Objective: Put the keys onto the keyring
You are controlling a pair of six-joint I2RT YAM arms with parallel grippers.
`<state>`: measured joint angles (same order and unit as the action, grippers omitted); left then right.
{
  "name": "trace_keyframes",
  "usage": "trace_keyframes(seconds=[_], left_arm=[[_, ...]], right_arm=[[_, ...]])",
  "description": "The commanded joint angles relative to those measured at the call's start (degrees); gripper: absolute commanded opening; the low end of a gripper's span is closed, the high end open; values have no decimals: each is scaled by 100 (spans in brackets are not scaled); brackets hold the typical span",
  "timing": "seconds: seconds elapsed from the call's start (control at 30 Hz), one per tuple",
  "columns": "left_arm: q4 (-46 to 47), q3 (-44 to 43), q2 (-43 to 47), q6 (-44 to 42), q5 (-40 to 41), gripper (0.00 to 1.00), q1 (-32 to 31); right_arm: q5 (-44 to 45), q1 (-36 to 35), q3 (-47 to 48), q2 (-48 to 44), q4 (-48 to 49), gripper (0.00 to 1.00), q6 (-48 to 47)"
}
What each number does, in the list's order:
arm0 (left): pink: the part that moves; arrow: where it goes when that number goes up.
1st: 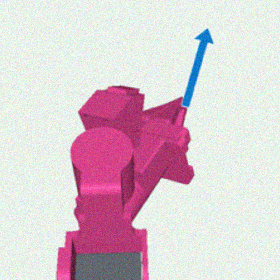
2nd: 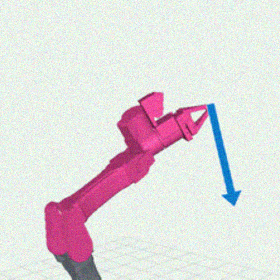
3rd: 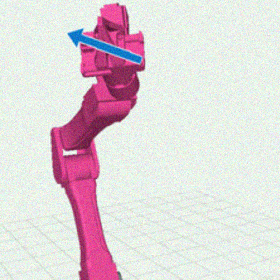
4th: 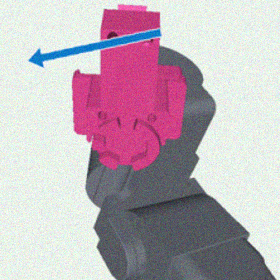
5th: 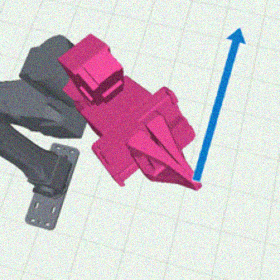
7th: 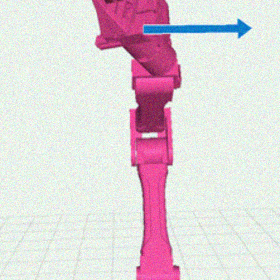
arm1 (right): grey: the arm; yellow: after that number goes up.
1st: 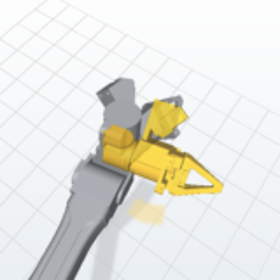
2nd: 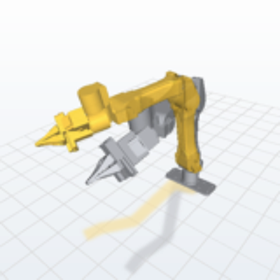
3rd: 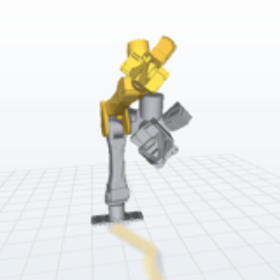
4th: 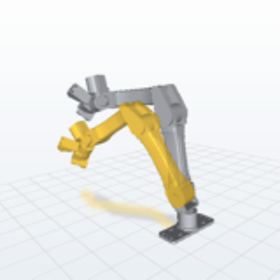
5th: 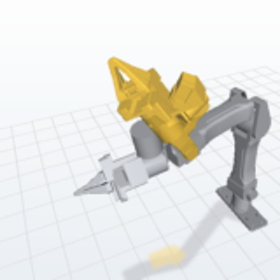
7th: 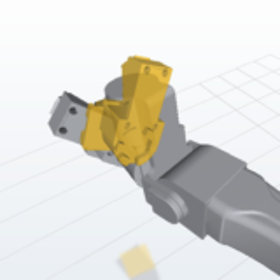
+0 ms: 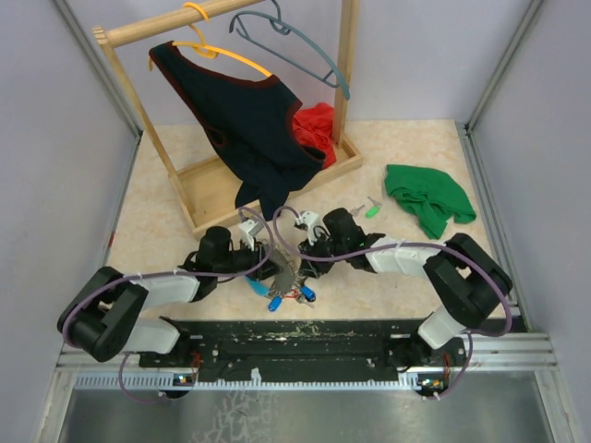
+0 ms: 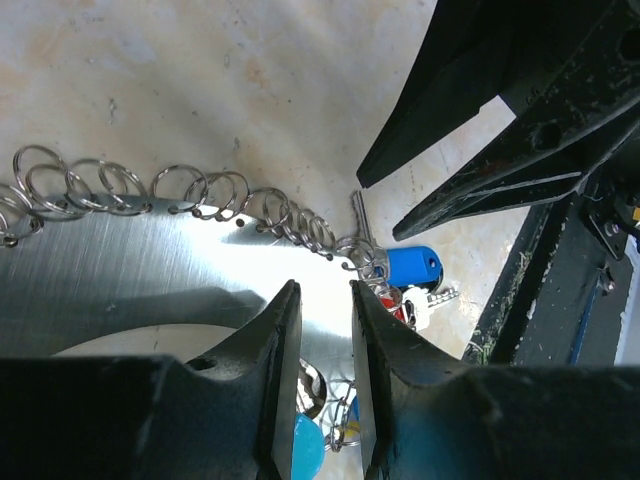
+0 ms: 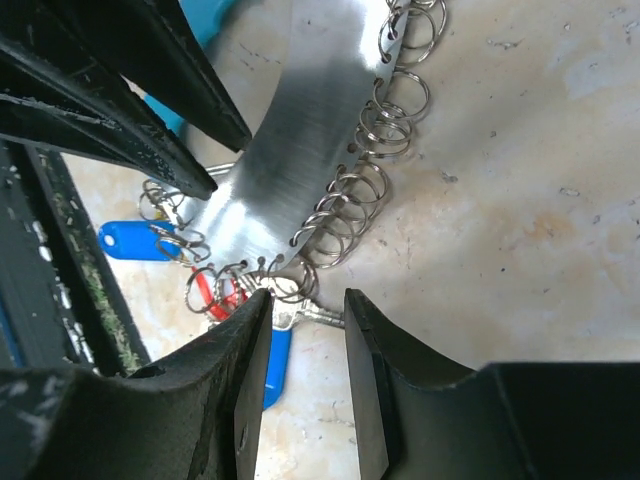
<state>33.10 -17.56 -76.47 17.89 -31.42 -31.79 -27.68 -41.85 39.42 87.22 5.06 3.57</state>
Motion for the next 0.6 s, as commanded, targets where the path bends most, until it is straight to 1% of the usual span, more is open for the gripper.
trace_keyframes(seconds=[0.0, 0.13, 0.3, 0.57], left_arm=[[-229, -162, -167, 160, 94, 32, -30], [-321, -158, -225, 139, 171, 32, -29], [-331, -159, -305, 147, 219, 32, -29], [-228, -81, -395, 150, 201, 32, -29]], right_arm=[[0, -206, 472, 241, -37, 36, -538], [-91, -279, 457, 297, -12, 37, -774], [-33, -347, 709, 593, -353, 37, -1050], [-208, -376, 759, 691, -399, 37, -1136]])
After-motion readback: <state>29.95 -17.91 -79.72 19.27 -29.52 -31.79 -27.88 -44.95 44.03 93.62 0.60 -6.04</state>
